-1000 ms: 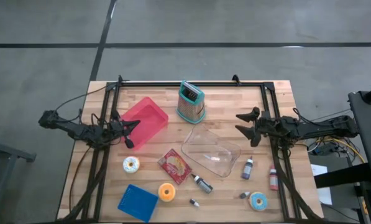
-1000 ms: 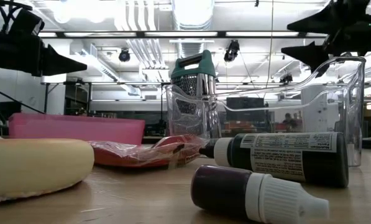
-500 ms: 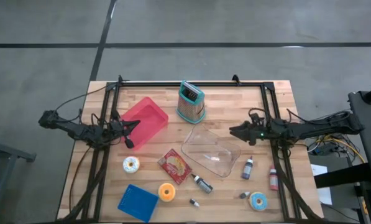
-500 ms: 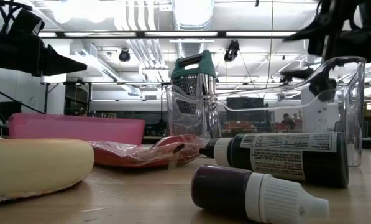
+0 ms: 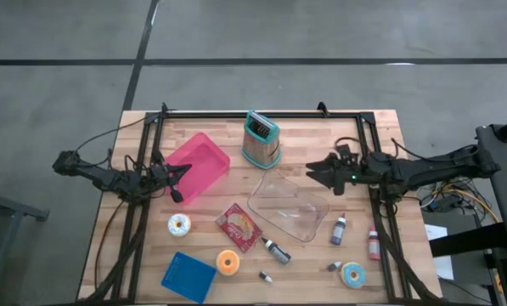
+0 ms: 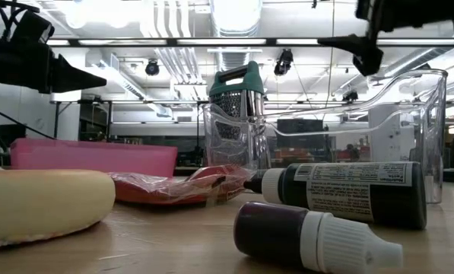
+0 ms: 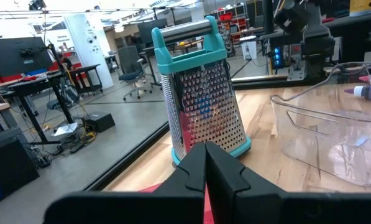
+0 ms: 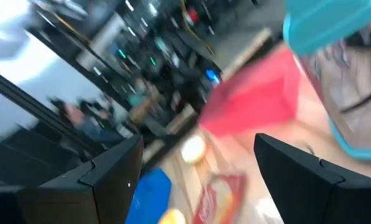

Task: Pick & Place Food Item
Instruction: Put the large violet food coloring bottle into the transparent bin

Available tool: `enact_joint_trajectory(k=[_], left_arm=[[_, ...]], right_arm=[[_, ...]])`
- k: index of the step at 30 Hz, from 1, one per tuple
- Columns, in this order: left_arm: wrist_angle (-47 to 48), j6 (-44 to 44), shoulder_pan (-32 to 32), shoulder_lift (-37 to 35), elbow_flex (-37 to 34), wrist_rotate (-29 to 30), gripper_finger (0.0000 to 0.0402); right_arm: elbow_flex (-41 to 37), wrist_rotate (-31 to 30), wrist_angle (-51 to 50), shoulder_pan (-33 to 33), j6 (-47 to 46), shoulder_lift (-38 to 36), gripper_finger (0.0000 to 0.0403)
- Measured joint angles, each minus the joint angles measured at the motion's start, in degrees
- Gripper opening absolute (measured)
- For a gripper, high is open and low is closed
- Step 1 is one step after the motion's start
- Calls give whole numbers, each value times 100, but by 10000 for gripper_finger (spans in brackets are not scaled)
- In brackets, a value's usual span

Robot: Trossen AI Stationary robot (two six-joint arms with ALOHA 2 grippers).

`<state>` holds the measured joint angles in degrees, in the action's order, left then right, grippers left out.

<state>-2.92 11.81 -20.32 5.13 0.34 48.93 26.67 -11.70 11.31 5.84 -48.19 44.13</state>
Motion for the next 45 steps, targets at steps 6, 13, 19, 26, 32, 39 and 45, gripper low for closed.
enact_joint_trajectory(k=[6, 13, 19, 26, 32, 39, 45], left_arm=[[0, 0, -2, 2, 0, 0, 5], [0, 0, -1, 0, -2, 2, 5], [0, 0, -2, 0, -1, 0, 5], [-1, 0, 0, 0, -1, 2, 5], [0, 0, -2, 0, 0, 2, 5], [0, 0, -2, 0, 0, 2, 5], [-1, 0, -1, 1, -2, 2, 5]], right_arm=[[1565, -194, -2500, 352, -1017, 1174, 302], [3149, -659, -4519, 635, -1747, 2607, 302], [4586, -1317, -6336, 999, -2396, 3400, 302], [5647, -1535, -8368, 1395, -4320, 4293, 302], [5886, -1544, -9333, 1744, -5679, 4571, 300], [5643, -1477, -9692, 2195, -6679, 4532, 287], [5469, -939, -9721, 2617, -7511, 4529, 281]])
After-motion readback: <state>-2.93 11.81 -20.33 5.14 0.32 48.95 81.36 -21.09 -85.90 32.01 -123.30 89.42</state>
